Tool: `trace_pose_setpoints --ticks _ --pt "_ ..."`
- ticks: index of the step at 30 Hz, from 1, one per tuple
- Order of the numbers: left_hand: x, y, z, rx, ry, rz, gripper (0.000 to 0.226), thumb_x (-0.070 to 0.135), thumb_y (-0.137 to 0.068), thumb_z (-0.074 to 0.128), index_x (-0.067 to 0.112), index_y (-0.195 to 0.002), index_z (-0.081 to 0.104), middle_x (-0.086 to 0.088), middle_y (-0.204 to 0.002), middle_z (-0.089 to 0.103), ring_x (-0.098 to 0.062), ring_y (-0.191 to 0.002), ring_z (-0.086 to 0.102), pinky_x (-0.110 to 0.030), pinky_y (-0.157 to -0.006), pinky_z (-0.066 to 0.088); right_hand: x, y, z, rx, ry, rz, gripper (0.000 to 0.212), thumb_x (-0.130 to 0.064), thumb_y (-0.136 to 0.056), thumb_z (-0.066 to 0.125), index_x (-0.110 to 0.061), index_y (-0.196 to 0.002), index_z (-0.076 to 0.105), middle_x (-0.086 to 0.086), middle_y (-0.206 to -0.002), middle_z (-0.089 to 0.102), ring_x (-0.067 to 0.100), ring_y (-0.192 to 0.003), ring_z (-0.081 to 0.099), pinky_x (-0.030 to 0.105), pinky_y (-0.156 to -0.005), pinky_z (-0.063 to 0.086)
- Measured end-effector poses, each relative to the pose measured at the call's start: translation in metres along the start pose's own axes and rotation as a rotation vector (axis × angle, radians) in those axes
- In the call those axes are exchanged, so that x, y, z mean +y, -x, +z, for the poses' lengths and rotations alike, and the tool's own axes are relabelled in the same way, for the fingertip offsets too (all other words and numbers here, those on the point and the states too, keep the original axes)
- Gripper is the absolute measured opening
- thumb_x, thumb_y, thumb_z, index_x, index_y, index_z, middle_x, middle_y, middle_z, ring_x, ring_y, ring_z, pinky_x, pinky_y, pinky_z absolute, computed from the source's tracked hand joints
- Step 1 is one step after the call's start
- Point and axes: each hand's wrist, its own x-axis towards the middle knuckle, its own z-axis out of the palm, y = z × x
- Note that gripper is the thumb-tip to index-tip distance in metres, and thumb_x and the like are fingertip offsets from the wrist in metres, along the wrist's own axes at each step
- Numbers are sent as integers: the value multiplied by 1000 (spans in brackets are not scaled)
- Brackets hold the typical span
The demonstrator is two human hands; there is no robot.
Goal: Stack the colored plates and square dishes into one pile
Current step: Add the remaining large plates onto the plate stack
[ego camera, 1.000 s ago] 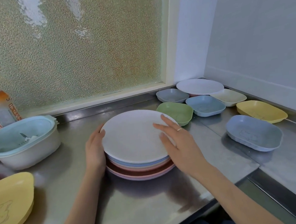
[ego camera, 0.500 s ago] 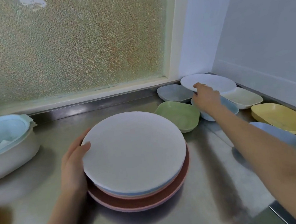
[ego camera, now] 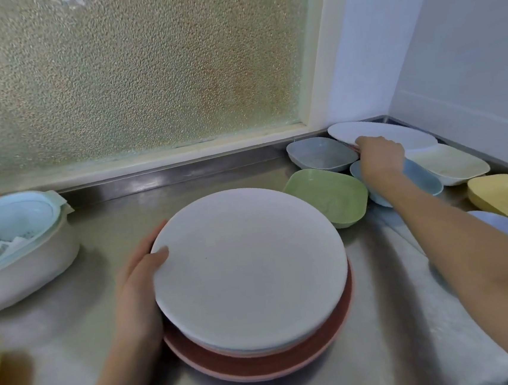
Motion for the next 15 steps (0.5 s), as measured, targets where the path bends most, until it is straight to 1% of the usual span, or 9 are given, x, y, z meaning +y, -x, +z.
trace_pose_setpoints --ticks 2,3,5,7,8,10,12,13,15 --pt "1 1 1 22 -1 -7 42 9 -84 45 33 -99 76 2 -105 76 -20 -97 70 -38 -80 50 -3 7 -12 47 7 -10 29 16 -73 48 -6 -89 57 11 -65 51 33 -73 57 32 -63 29" --pt "2 1 2 28 -8 -3 40 11 -82 47 32 -100 75 3 -104 76 -19 -97 70 -37 -80 50 -5 12 -18 68 9 -25 30 17 -72 49 -5 -92 58 10 -64 51 31 -68 54 32 -61 29" --pt "2 0 3 31 -27 18 40 8 -83 47 32 -99 74 8 -99 77 -11 -91 71 -28 -74 51 -13 26 -32 104 16 -72 32 17 -69 51 -5 -92 57 15 -74 61 29 -64 50 31 -58 27" --pt "2 0 3 29 -30 30 43 4 -86 44 33 -97 74 12 -94 77 -5 -84 72 -19 -66 53 -22 43 -50 144 7 -125 34 17 -68 52 -5 -93 57 18 -81 64 31 -66 54 32 -56 27" --pt "2 -1 3 28 -28 30 43 4 -85 45 33 -95 75 12 -93 77 -5 -84 72 -18 -65 53 -28 53 -61 167 -9 -145 36 16 -69 51 -5 -96 58 18 -82 64 32 -70 57 32 -56 26" --pt "2 -1 4 19 -27 15 40 11 -80 47 35 -94 76 10 -95 77 -10 -87 71 -24 -70 53 -40 77 -84 218 -75 -170 42 11 -73 48 -9 -107 60 17 -87 66 34 -75 61 31 -56 26" --pt "2 -1 4 19 -27 1 39 14 -76 48 36 -93 76 9 -94 77 -14 -90 70 -29 -74 52 -53 108 -104 269 -166 -205 45 6 -78 48 -15 -116 60 15 -92 68 35 -78 63 31 -55 31" --pt "2 -2 3 23 -30 -2 39 16 -76 48 35 -95 76 7 -95 77 -17 -94 70 -32 -77 53 -59 126 -113 293 -222 -229 46 5 -78 49 -17 -117 61 14 -92 69 35 -77 63 32 -56 35" --pt "1 -2 1 13 -50 3 41 21 -76 48 28 -107 73 -1 -108 75 -24 -105 67 -41 -90 52 -70 167 -129 355 -325 -302 47 5 -75 57 -20 -114 66 12 -86 72 34 -73 65 31 -54 42"
